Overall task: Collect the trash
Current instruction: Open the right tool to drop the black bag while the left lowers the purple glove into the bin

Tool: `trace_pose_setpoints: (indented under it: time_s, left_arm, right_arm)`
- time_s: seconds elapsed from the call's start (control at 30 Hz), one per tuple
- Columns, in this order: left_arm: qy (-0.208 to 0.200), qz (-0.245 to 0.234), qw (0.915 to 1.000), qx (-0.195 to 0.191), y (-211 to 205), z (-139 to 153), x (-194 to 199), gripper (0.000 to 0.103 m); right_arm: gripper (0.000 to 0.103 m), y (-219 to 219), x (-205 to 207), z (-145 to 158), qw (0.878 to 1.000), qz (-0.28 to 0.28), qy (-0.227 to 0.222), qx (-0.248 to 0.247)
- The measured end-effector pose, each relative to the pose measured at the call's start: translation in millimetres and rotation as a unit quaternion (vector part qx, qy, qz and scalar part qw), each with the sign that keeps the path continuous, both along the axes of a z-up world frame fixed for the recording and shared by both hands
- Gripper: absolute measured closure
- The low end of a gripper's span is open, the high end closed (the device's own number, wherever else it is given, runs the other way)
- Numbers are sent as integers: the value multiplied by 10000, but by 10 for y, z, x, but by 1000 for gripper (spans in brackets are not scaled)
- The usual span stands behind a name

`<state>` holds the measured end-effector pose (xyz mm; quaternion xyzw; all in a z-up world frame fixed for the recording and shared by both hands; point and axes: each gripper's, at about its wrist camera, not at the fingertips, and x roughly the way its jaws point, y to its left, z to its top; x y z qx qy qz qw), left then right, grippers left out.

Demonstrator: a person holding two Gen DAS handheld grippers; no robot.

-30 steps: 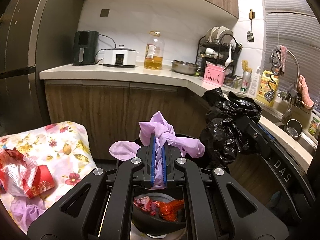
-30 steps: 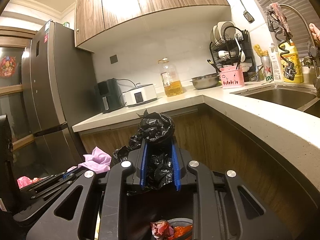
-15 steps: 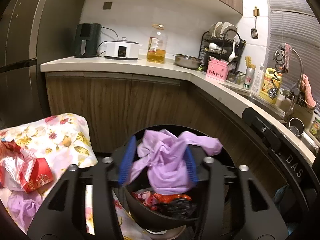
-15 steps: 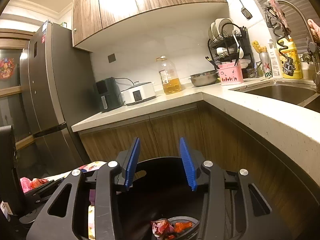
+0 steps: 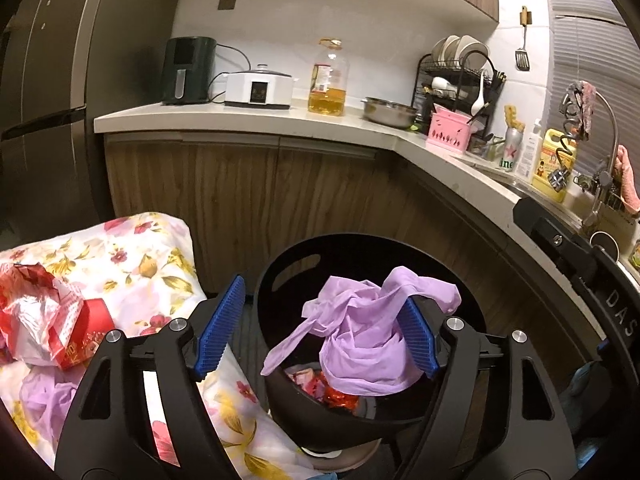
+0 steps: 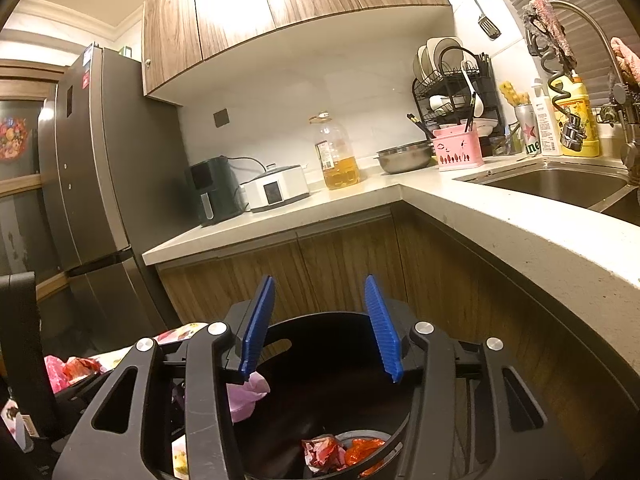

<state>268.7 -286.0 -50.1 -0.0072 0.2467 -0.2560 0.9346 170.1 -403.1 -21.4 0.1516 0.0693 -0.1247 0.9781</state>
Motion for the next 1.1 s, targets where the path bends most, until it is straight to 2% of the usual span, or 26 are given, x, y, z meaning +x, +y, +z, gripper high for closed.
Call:
trace_pose_setpoints:
  time_s: [0.2, 0.67, 0.87, 1.03, 1.1]
  left_arm:
    - [244, 86, 9993, 253, 10, -150, 10, 25]
    - [494, 230, 9967, 594, 159, -379, -135, 19]
    - [595, 230, 9960, 623, 206, -413, -194, 17]
    - [589, 163, 9942, 879, 50, -385, -75, 17]
    - [590, 147, 9945, 856, 4, -334, -28, 17]
  right_arm:
    - [54, 0, -10, 5, 10000, 16, -12, 13]
    - [53, 119, -114, 42, 10000, 60, -50, 9]
    - [53, 210, -145, 60, 9999, 100, -39, -17]
    - [53, 261, -218, 88, 9999, 78, -79, -82]
    - [53, 244, -245, 83, 9999, 44, -85, -66]
